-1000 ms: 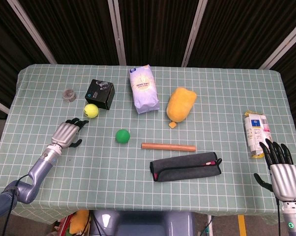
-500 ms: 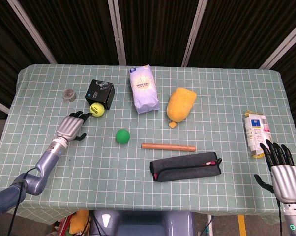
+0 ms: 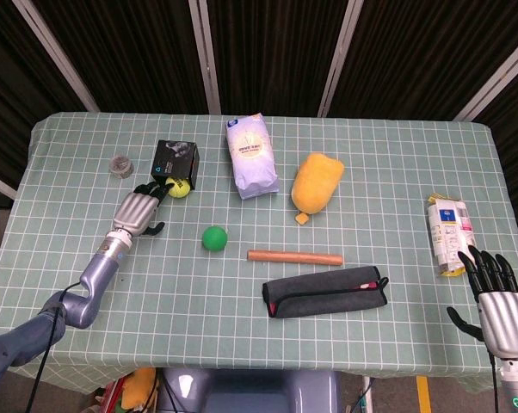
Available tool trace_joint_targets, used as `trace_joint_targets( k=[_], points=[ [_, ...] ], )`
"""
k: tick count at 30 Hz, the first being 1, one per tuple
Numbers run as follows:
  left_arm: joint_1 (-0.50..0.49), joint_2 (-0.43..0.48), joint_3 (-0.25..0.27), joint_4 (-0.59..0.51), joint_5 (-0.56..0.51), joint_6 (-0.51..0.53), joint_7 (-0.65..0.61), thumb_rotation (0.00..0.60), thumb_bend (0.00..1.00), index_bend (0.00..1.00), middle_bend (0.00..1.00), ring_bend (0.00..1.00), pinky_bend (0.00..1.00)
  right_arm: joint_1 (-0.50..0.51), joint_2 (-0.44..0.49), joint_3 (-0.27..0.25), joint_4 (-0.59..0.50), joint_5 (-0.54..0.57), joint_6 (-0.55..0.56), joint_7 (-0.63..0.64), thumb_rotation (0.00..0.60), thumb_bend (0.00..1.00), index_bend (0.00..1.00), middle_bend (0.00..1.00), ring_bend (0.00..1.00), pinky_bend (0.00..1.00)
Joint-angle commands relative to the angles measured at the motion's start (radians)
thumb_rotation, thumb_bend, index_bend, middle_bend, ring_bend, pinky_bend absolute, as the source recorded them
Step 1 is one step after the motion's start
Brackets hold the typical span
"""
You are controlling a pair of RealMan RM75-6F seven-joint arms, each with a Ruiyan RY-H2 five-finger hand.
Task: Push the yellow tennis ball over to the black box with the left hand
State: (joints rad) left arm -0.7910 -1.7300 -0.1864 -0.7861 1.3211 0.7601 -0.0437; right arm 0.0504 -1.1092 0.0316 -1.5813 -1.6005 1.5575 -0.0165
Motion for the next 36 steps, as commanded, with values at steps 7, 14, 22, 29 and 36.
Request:
trace_joint_targets(
  k=[7, 14, 22, 29, 36],
  points=[
    [-0.01, -0.022, -0.004, 0.022, -0.04, -0.026, 0.052, 0.6, 0.31, 0.05, 0.31, 0.21, 0.14, -0.002, -0.004, -0.004, -0.002, -0.01, 0.003, -0.015, 0.6, 0.27, 0.0, 0.0, 0.0, 0.0],
    [-0.007, -0.04, -0.003, 0.031, -0.044, 0.013, 0.093, 0.6, 0.31, 0.05, 0.3, 0.24, 0.14, -0.005, -0.002, -0.002, -0.006, -0.009, 0.007, -0.01, 0.6, 0.27, 0.0, 0.0, 0.0, 0.0],
    [-0.019, -0.062, -0.024, 0.043, -0.102, -0.01, 0.182, 0.6, 0.3, 0.03, 0.27, 0.13, 0.12, -0.008, 0.001, -0.005, -0.003, -0.016, 0.014, 0.003, 0.6, 0.27, 0.0, 0.0, 0.0, 0.0],
    [-0.035, -0.083, -0.063, 0.062, -0.176, -0.014, 0.275, 0.6, 0.29, 0.0, 0.03, 0.0, 0.03, -0.013, 0.003, -0.01, 0.001, -0.032, 0.026, 0.013, 0.6, 0.27, 0.0, 0.0, 0.0, 0.0],
    [-0.039, -0.111, -0.078, 0.091, -0.215, 0.017, 0.35, 0.6, 0.29, 0.0, 0.0, 0.0, 0.0, -0.023, 0.011, -0.011, 0.005, -0.042, 0.05, 0.037, 0.6, 0.27, 0.0, 0.0, 0.0, 0.0]
  ],
)
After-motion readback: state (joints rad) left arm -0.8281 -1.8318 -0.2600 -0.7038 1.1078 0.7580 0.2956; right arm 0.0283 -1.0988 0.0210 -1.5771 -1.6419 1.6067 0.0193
